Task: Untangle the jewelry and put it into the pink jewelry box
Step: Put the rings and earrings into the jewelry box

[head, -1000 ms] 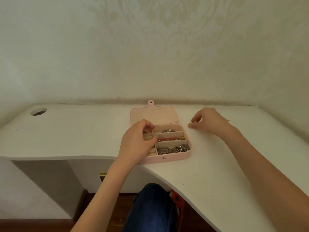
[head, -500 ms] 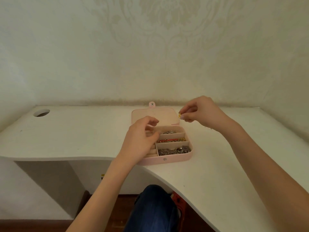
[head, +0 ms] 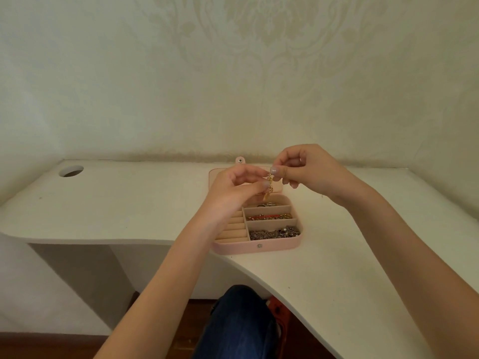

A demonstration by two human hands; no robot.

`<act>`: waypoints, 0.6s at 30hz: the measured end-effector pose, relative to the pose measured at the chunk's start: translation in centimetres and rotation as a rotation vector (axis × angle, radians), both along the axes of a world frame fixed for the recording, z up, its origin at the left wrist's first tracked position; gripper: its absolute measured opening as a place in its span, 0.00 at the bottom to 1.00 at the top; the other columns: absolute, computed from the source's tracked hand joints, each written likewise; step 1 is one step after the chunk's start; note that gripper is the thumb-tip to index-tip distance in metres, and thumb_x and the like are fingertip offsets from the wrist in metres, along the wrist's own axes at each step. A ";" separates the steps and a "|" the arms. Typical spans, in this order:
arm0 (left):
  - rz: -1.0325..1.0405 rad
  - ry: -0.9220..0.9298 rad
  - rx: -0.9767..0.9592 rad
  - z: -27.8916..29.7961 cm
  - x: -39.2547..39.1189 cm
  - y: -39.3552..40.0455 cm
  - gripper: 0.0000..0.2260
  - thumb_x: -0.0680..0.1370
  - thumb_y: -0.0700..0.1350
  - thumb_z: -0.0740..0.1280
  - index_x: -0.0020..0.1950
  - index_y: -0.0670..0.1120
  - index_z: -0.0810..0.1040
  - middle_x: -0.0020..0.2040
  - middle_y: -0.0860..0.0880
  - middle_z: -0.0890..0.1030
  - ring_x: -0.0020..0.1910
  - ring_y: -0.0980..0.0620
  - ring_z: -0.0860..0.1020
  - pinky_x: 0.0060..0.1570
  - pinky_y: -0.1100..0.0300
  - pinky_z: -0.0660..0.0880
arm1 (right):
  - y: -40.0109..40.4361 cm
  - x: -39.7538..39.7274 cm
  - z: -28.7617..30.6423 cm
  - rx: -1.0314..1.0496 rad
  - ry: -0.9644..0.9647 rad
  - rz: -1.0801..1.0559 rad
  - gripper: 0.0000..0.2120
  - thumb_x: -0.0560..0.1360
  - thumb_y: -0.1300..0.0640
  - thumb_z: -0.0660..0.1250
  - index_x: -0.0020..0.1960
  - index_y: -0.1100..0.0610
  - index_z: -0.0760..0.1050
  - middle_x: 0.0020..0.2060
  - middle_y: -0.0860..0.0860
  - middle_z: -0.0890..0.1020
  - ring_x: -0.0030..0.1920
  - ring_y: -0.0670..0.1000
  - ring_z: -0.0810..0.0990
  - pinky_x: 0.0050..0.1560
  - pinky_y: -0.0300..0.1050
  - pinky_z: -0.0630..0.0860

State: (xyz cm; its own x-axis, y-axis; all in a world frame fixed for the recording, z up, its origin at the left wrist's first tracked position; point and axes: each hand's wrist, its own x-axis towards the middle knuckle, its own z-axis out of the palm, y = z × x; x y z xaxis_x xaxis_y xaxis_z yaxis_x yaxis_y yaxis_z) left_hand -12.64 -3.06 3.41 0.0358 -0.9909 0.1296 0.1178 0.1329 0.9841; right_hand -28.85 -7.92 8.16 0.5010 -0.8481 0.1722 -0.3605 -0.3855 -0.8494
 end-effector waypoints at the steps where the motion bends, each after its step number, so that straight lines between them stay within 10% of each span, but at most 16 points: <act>1: -0.015 0.015 0.009 0.0 0.0 0.0 0.06 0.75 0.33 0.67 0.47 0.42 0.80 0.38 0.48 0.83 0.40 0.51 0.81 0.41 0.60 0.79 | 0.2 0.2 0.0 0.004 -0.023 0.006 0.03 0.72 0.62 0.71 0.40 0.59 0.78 0.27 0.46 0.80 0.27 0.42 0.74 0.30 0.33 0.72; 10: -0.083 0.027 0.085 0.5 0.7 0.5 0.09 0.78 0.42 0.64 0.54 0.39 0.79 0.49 0.41 0.84 0.50 0.44 0.83 0.52 0.51 0.79 | 0.8 0.6 0.3 0.052 -0.098 0.013 0.10 0.69 0.65 0.73 0.42 0.59 0.73 0.29 0.54 0.81 0.24 0.44 0.73 0.28 0.34 0.71; 18: -0.014 -0.199 -0.024 1.0 1.2 1.0 0.02 0.75 0.41 0.70 0.42 0.46 0.82 0.39 0.48 0.83 0.41 0.53 0.81 0.42 0.62 0.77 | 1.1 0.7 0.3 0.125 -0.086 0.048 0.12 0.70 0.64 0.73 0.46 0.58 0.69 0.32 0.56 0.80 0.25 0.45 0.73 0.30 0.34 0.73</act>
State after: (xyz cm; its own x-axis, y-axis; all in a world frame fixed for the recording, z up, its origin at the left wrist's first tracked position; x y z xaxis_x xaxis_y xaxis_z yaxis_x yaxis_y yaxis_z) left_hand -11.44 -2.09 4.36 -0.0069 -0.9876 0.1567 -0.0766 0.1567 0.9847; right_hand -28.14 -6.87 8.49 0.5293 -0.8412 0.1106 -0.2680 -0.2894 -0.9189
